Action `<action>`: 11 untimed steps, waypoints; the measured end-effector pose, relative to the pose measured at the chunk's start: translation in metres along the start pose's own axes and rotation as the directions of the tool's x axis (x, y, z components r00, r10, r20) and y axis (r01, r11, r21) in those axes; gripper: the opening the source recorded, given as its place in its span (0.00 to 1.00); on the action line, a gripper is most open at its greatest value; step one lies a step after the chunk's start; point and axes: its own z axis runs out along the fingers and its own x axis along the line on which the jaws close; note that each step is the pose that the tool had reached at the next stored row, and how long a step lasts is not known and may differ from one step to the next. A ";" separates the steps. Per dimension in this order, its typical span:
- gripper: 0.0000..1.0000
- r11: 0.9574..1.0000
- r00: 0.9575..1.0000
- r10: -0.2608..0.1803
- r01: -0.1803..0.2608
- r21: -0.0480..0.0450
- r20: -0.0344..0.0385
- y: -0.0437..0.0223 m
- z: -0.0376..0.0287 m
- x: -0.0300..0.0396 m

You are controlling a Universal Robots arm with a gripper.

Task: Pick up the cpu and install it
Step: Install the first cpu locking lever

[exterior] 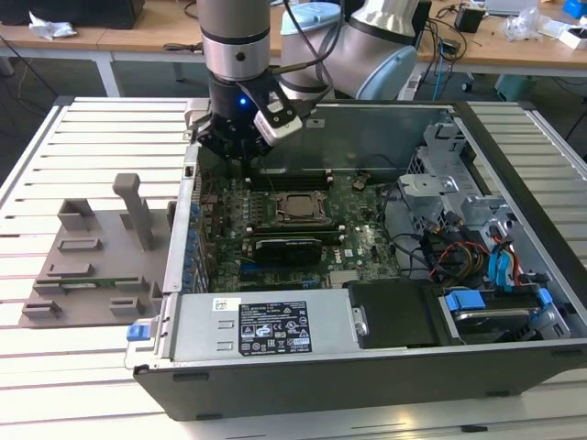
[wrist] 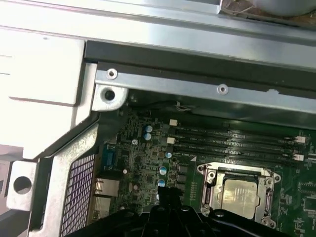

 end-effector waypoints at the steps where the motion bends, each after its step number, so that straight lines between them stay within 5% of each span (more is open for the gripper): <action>1: 0.11 1.000 1.000 0.000 0.000 0.000 -0.001 0.0016 0.0007 -0.0011; 5: 0.11 1.000 1.000 0.000 0.000 -0.001 -0.004 0.0092 0.0053 -0.0076; 7: 0.11 1.000 1.000 0.001 -0.001 -0.002 -0.009 0.0137 0.0090 -0.0164; 11: 0.11 1.000 1.000 0.001 -0.001 -0.005 -0.012 0.0128 0.0098 -0.0269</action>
